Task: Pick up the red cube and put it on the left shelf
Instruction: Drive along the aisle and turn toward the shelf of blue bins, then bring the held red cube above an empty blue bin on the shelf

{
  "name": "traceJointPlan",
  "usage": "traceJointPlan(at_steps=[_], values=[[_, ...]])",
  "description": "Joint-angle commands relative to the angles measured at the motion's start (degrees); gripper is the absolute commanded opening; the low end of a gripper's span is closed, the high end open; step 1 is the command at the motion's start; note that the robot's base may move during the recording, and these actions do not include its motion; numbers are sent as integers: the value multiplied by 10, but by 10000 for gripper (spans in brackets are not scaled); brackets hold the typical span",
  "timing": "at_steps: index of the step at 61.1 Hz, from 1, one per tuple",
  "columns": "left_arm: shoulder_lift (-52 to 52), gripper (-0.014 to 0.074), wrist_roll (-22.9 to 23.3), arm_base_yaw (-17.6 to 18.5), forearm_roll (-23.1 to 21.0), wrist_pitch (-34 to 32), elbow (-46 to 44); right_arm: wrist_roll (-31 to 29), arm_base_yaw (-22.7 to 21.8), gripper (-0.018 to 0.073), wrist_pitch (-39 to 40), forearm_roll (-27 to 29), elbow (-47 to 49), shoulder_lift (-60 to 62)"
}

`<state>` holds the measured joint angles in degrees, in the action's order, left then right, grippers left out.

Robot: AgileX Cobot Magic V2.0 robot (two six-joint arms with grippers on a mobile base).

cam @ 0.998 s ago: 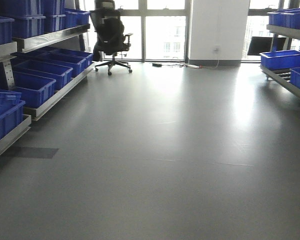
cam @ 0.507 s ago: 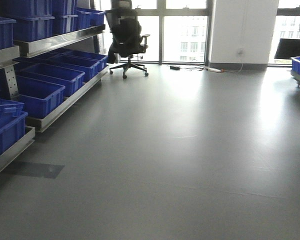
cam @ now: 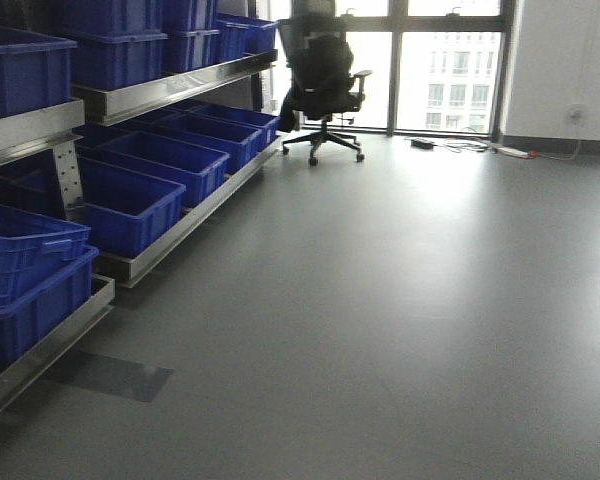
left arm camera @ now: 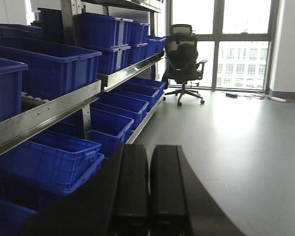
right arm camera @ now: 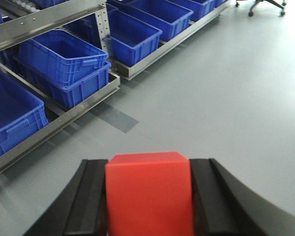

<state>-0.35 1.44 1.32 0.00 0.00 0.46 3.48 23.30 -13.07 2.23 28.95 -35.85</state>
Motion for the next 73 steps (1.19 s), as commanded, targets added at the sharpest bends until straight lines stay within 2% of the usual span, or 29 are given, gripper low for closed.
traceJointPlan(at_steps=[1,73], values=[[-8,102,0,-1,0,-50,14,-1,-2,56,47,-5,17,1],[-8,102,0,-1,0,-50,14,-1,-2,56,47,-5,17,1]])
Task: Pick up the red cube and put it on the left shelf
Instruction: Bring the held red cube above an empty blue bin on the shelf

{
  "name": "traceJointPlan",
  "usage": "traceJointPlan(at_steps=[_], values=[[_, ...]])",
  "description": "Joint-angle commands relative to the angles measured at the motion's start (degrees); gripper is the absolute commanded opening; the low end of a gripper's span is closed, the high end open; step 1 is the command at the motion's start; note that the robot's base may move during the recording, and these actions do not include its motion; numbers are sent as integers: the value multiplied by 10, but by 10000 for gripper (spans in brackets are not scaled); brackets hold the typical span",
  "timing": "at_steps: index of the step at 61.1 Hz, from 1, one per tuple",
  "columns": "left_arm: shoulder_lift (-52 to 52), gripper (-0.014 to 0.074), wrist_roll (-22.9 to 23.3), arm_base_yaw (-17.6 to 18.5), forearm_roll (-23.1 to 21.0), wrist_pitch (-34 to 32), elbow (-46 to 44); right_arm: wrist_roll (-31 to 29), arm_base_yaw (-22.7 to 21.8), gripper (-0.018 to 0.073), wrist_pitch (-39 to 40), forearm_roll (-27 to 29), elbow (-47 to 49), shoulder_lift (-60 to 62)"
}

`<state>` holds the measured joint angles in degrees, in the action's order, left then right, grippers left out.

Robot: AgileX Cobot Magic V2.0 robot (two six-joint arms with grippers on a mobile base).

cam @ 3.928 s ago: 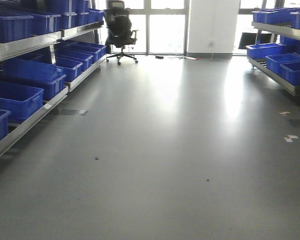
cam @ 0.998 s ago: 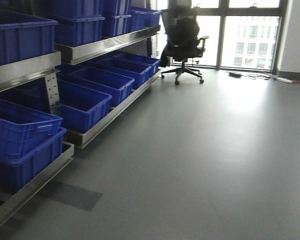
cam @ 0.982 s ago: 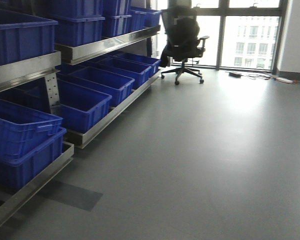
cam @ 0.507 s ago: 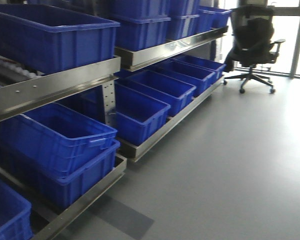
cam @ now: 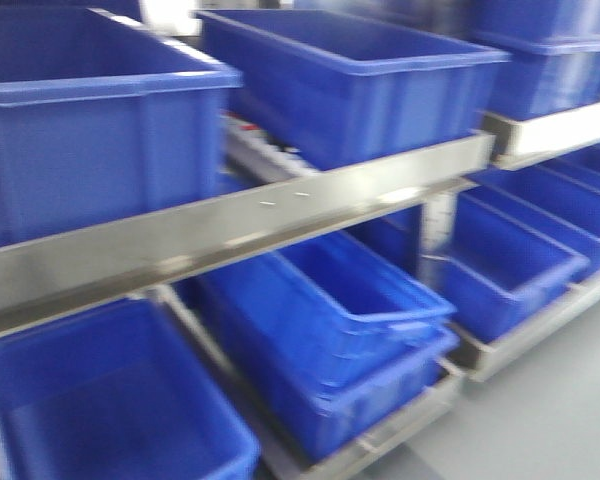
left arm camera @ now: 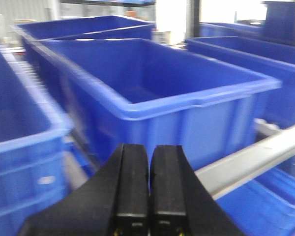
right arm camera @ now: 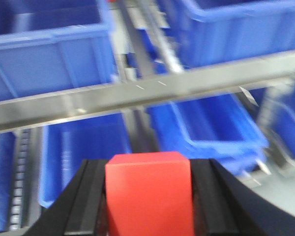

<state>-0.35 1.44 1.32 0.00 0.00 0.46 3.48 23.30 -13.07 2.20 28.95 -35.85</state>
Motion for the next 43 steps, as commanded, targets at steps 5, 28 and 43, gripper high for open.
traceJointPlan(at_steps=[5,28,43], values=[[-8,102,0,-1,0,-50,14,-1,-2,56,47,-5,17,1],[-8,102,0,-1,0,-50,14,-1,-2,56,47,-5,17,1],[-8,102,0,-1,0,-50,14,-1,-2,56,47,-5,17,1]])
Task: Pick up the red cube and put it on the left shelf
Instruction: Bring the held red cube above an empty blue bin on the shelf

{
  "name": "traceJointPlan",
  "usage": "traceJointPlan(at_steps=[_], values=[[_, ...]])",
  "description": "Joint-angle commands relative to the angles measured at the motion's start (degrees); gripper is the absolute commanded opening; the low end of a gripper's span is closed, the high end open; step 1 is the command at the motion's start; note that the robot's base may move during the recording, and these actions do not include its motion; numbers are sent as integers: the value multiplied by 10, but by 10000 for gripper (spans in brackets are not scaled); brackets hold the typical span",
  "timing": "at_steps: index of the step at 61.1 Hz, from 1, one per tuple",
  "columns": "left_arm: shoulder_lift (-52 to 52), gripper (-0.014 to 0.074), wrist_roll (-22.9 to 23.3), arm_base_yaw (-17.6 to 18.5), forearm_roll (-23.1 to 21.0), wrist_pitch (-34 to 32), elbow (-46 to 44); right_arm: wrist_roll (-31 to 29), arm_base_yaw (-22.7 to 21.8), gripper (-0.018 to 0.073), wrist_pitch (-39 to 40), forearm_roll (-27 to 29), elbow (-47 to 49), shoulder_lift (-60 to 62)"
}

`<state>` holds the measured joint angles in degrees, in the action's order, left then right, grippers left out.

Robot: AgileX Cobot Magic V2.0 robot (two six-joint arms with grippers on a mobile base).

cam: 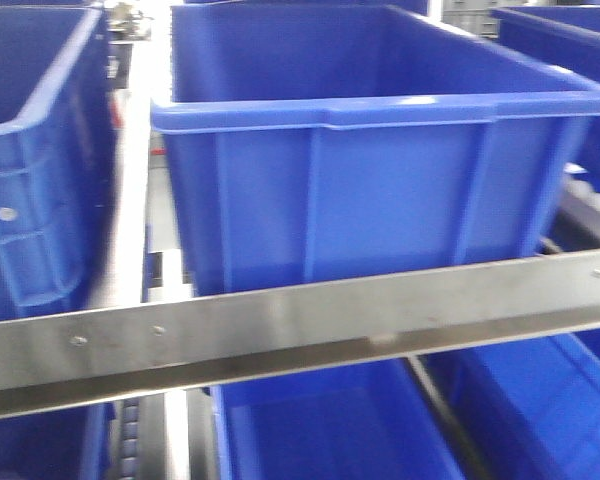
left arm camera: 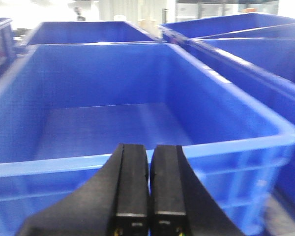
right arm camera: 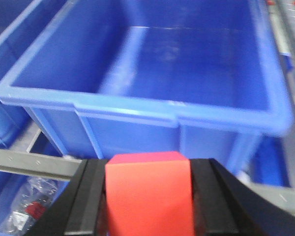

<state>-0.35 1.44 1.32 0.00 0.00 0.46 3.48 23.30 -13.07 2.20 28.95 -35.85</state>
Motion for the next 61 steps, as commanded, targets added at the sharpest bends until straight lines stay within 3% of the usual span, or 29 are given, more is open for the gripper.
traceJointPlan(at_steps=[1,61], values=[[-8,102,0,-1,0,-50,14,-1,-2,56,47,-5,17,1],[-8,102,0,-1,0,-50,14,-1,-2,56,47,-5,17,1]])
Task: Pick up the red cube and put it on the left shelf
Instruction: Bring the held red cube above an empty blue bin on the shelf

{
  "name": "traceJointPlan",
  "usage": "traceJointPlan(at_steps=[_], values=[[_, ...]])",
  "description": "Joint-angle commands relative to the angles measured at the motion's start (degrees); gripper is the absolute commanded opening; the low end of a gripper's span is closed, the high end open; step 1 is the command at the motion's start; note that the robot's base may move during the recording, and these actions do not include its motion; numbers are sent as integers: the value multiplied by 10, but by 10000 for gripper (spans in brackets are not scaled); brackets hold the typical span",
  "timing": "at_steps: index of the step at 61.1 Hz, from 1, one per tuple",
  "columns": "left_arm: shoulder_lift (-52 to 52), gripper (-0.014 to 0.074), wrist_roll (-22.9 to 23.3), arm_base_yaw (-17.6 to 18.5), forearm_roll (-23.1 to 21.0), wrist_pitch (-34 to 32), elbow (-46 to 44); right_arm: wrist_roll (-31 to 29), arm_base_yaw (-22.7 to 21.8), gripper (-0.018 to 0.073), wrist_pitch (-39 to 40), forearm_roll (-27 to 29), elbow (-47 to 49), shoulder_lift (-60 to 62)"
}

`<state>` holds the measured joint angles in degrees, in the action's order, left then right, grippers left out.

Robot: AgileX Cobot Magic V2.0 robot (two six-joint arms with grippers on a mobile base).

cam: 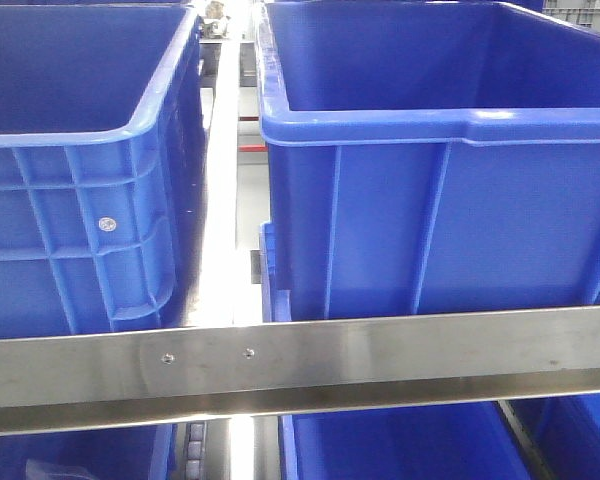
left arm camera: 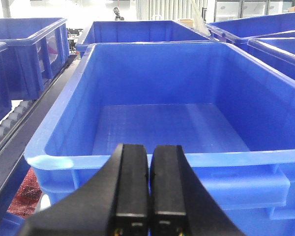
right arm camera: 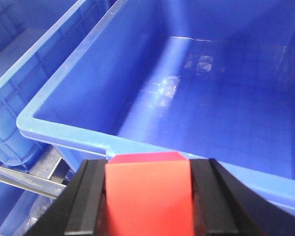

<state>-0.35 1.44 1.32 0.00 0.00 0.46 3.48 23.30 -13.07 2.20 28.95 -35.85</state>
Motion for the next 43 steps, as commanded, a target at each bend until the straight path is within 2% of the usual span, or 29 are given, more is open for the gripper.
traceJointPlan(at_steps=[1,43], values=[[-8,102,0,-1,0,-50,14,-1,-2,56,47,-5,17,1],[-8,102,0,-1,0,-50,14,-1,-2,56,47,-5,17,1]])
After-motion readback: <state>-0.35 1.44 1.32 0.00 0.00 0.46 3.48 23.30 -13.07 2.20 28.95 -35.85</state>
